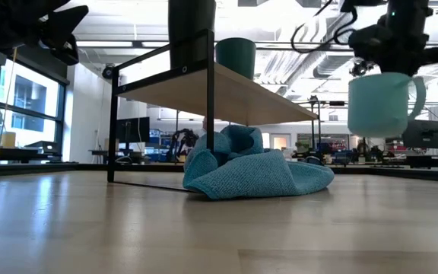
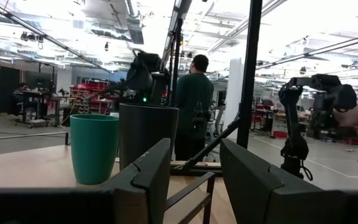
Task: Stack small to large cups/mugs on shelf
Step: Put the light blue mug on the shelf
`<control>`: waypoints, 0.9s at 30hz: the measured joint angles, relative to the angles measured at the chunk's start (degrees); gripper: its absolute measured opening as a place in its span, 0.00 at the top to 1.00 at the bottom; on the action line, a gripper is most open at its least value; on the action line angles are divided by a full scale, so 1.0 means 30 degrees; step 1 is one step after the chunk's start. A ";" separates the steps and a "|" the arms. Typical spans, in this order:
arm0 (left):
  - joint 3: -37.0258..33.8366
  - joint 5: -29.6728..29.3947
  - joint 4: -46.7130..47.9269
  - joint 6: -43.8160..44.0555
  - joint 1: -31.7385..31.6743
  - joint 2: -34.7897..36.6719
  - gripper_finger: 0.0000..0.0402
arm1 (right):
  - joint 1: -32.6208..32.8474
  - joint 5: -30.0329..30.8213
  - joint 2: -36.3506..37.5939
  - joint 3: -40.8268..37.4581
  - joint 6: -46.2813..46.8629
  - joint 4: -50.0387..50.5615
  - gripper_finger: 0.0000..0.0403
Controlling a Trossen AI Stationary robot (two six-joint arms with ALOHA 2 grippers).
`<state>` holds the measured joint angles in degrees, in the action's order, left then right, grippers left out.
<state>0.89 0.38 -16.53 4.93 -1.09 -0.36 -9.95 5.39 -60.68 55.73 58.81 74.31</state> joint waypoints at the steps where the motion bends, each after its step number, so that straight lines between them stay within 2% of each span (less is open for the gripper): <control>1: -0.0001 0.0000 0.0005 0.0000 -0.0006 0.0006 0.68 | -0.0169 0.0013 -0.0010 0.0377 -0.0248 0.0318 1.00; 14: 0.0000 0.0000 -0.0001 -0.0007 -0.0006 0.0006 0.68 | -0.3810 0.0697 -0.0225 0.5150 -0.4739 0.2254 1.00; 27: -0.0001 0.0007 -0.0001 0.0015 0.0001 0.0003 0.68 | -0.7262 0.0532 -0.3772 1.1198 -1.1487 0.3495 1.00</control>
<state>0.89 0.40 -16.53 4.97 -1.08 -0.35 -31.74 6.98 -71.99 89.33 24.35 84.79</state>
